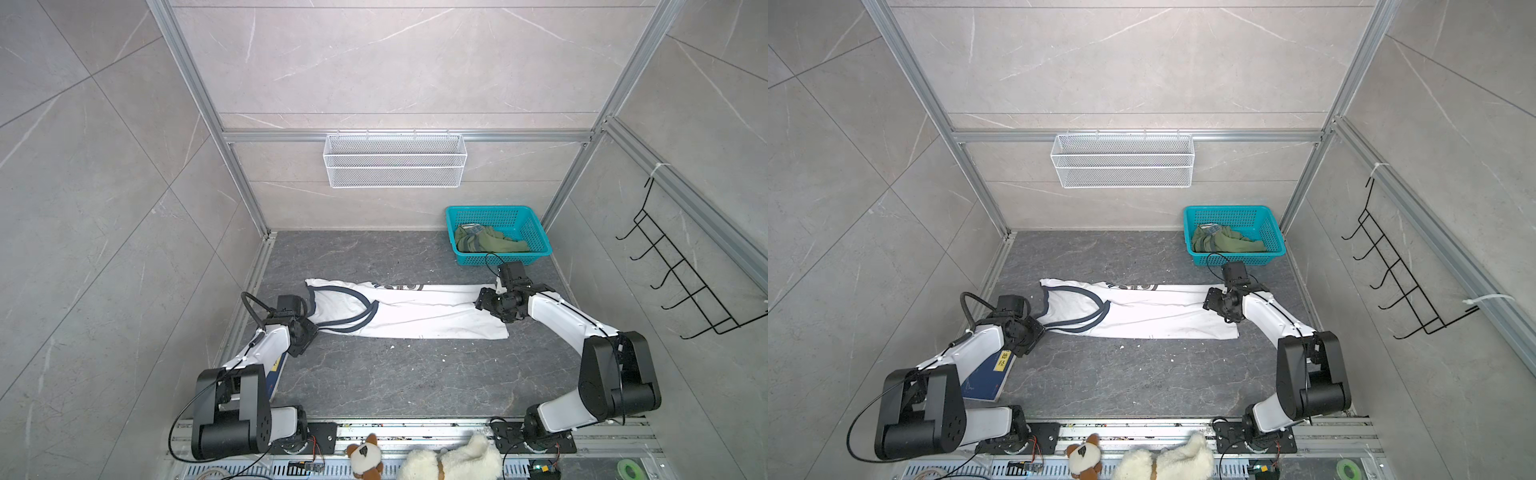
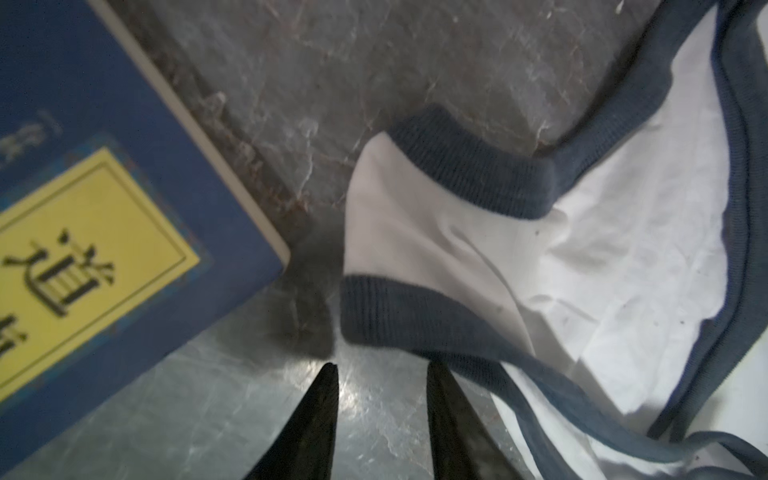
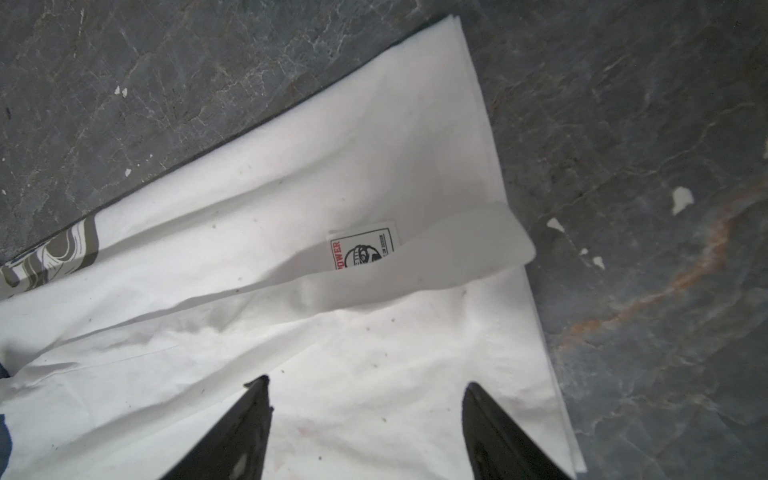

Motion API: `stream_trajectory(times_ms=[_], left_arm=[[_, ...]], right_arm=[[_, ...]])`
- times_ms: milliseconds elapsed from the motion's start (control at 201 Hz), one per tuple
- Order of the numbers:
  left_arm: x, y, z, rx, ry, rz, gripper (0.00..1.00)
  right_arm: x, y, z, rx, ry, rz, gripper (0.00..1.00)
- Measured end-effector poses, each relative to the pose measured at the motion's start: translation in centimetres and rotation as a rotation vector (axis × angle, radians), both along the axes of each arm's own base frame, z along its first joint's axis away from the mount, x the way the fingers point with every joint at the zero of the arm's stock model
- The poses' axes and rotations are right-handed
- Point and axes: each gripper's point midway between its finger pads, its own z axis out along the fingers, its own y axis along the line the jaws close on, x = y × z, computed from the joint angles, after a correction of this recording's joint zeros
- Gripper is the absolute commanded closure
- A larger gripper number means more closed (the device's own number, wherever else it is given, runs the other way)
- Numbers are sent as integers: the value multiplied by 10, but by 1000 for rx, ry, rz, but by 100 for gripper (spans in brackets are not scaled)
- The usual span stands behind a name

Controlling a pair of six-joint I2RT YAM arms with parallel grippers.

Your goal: Fold and stack the tank tops

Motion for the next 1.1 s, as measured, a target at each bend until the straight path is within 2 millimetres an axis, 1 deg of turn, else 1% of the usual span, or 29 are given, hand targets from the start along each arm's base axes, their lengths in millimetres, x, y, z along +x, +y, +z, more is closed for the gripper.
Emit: stream_trajectory(times_ms=[105,224,294,358,433,557,662,762,886,956,995,1055,1095], left_arm=[[20,7,5,14,-28,-1,67],[51,12,24,27,-91,-12,69],[66,14,30,33,-116,-18,70],[76,15,31,35,-119,-22,71],[85,17,25,36,-103,-25,71],[88,23,10,33,-56,-13,71],[86,34,1,30,-19,17,70],[82,45,-1,34,9,45,69],[76,55,1,65,30,69,68],[72,57,8,78,30,73,66],[71,56,16,89,17,69,63],[71,52,36,118,-24,53,59],[72,44,53,145,-56,27,57]], right_arm=[[-1,0,-1,0,3,1,26],[-1,1,-1,3,3,2,26],[-1,1,-1,3,4,2,26],[-1,1,-1,6,4,4,26],[-1,2,-1,10,5,5,26],[-2,2,-1,12,7,7,26],[-3,2,-3,10,11,6,26],[-4,-3,-4,-12,17,-5,26],[-6,-10,-6,-35,28,-26,26],[-7,-12,-6,-40,30,-33,26],[-7,-13,-6,-42,30,-35,26],[-7,-14,-6,-45,31,-36,26],[-6,-13,-6,-44,29,-36,25]])
